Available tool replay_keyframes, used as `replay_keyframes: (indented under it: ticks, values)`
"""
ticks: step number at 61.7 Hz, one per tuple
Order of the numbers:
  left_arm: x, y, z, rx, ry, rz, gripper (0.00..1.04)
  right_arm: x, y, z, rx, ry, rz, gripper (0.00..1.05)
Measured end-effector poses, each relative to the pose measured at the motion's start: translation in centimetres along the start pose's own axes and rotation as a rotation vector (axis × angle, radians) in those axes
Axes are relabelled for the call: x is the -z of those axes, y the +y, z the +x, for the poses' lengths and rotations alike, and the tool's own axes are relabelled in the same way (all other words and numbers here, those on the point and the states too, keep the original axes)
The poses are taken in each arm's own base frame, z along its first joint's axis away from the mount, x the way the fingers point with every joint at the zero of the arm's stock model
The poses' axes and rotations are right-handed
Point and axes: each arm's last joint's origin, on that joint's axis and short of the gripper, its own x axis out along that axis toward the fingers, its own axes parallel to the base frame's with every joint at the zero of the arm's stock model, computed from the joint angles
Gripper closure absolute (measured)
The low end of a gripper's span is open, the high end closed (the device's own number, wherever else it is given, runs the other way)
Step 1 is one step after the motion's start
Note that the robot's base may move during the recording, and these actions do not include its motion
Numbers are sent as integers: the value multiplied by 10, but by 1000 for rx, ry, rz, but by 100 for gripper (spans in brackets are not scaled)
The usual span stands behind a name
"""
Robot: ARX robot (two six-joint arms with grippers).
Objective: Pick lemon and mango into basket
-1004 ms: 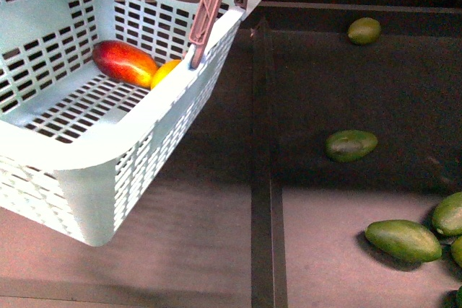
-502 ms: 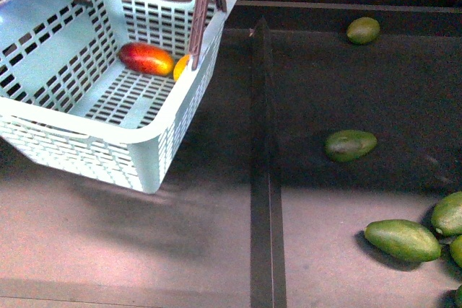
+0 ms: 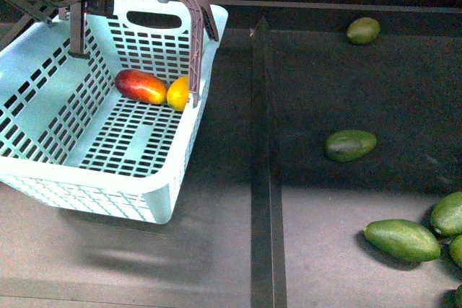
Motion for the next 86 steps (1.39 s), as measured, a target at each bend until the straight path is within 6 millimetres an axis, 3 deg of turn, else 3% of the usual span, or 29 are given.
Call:
replay_keyframes:
  ticks: [9, 16, 19, 22, 27, 33, 38, 46, 64, 72, 86]
  values:
    - [-4, -4, -24, -11, -20, 1, 42, 0, 0, 0, 0, 0, 0, 9]
    - [-21, 0, -70, -30, -103, 19, 11, 0, 0, 0, 0, 0, 0, 9]
    - [-26, 5, -87, -45, -118, 29, 6, 0, 0, 0, 0, 0, 0, 9]
    - [-30, 10, -99, -37, -104, 64, 9, 0, 0, 0, 0, 0, 0, 9]
    - [-40, 27, -114, 328, 16, 359, 26, 0, 0, 0, 0, 0, 0, 9]
    - [-61, 51, -135, 585, -191, 857, 47, 0, 0, 0, 1, 0, 0, 9]
    - [-81, 71, -154, 606, -370, 1200, 71, 0, 0, 0, 0, 0, 0, 9]
    - [-94, 99, -166, 581, -399, 1325, 101, 0, 0, 0, 1, 0, 0, 9]
    - [-111, 134, -191, 576, -408, 1355, 101, 0, 0, 0, 0, 0, 0, 9]
    - [-121, 152, -193, 564, -412, 1356, 101, 0, 0, 0, 1, 0, 0, 9]
    - [-122, 160, -206, 576, -413, 1357, 101, 0, 0, 0, 0, 0, 0, 9]
